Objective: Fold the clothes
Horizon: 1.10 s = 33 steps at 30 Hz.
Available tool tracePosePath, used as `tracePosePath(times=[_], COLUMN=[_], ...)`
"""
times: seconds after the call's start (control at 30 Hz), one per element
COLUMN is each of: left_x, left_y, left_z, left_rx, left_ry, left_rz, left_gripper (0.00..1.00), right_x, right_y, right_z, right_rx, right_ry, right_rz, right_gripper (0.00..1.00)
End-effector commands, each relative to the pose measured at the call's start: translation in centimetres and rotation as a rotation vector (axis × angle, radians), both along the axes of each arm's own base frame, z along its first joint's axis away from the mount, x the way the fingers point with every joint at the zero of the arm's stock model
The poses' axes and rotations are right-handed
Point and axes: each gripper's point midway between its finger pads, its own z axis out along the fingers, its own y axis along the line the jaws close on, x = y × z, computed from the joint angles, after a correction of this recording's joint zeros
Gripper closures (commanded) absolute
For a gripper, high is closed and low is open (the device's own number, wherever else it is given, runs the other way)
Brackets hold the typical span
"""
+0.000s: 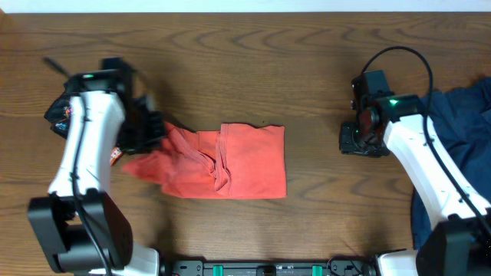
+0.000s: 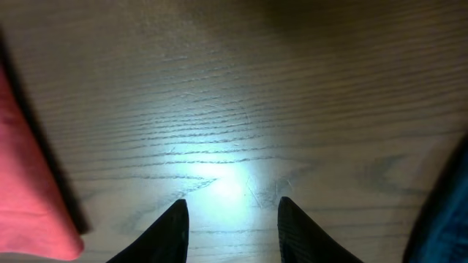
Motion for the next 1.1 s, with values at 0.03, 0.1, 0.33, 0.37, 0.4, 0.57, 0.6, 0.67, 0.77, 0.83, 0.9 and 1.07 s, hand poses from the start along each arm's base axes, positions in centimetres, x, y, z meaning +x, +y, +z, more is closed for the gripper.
tracePosePath(times=[0.03, 0.1, 0.33, 0.37, 0.4, 0.57, 0.6, 0.67, 0.77, 0.83, 0.9, 1.07], left_x=[-0.6, -0.7, -1.4, -1.6, -1.9, -2.5, -2.5, -2.4, -2.3, -2.2, -1.6, 2.5], left_y=[-6.9, -9.7, -17.8, -18.5, -19.1, -21.4, -21.8, -22.4, -24.2, -24.9, -24.3, -20.3], left_z=[1.1, 1.0, -0.7, -1.1, -1.7, -4.0, -4.3, -4.5, -3.9, -3.1, -2.2, 1.6], left_rx=[-0.053, -0.059, -0.055, -0.055, -0.053, -0.045, -0.046, -0.054, -0.139, -0.202, -0.22, -0.225], left_ry=[-0.031, -0.055, -0.126, -0.12, -0.113, -0.085, -0.086, -0.097, -0.114, -0.124, -0.14, -0.278], left_rz=[-0.104, -0.163, -0.319, -0.341, -0.36, -0.397, -0.404, -0.403, -0.406, -0.426, -0.425, -0.368], left_gripper=[0.94, 0.93, 0.87, 0.87, 0.87, 0.87, 0.87, 0.87, 0.6, 0.36, 0.3, 0.29], right_x=[0.1, 0.1, 0.1, 0.1, 0.1, 0.0, 0.0, 0.0, 0.0, 0.0, 0.2, 0.6], right_y=[-0.3, -0.3, -0.3, -0.3, -0.3, -0.3, -0.3, -0.3, -0.1, 0.6, 1.9, 7.7], right_z=[-0.6, -0.6, -0.6, -0.6, -0.6, -0.6, -0.6, -0.6, -0.6, -0.6, -0.5, 1.0], right_rx=[-0.017, -0.016, -0.016, -0.017, -0.017, -0.013, -0.013, -0.013, -0.004, 0.034, 0.098, 0.416], right_ry=[0.016, 0.013, 0.015, 0.015, 0.017, 0.018, 0.018, 0.018, 0.019, 0.021, 0.014, -0.051], right_rz=[-0.004, -0.004, 0.007, 0.007, 0.007, 0.007, 0.007, 0.007, 0.019, 0.055, 0.125, 0.368], right_gripper=[0.62, 0.62, 0.62, 0.62, 0.62, 0.61, 0.61, 0.61, 0.6, 0.59, 0.6, 0.59])
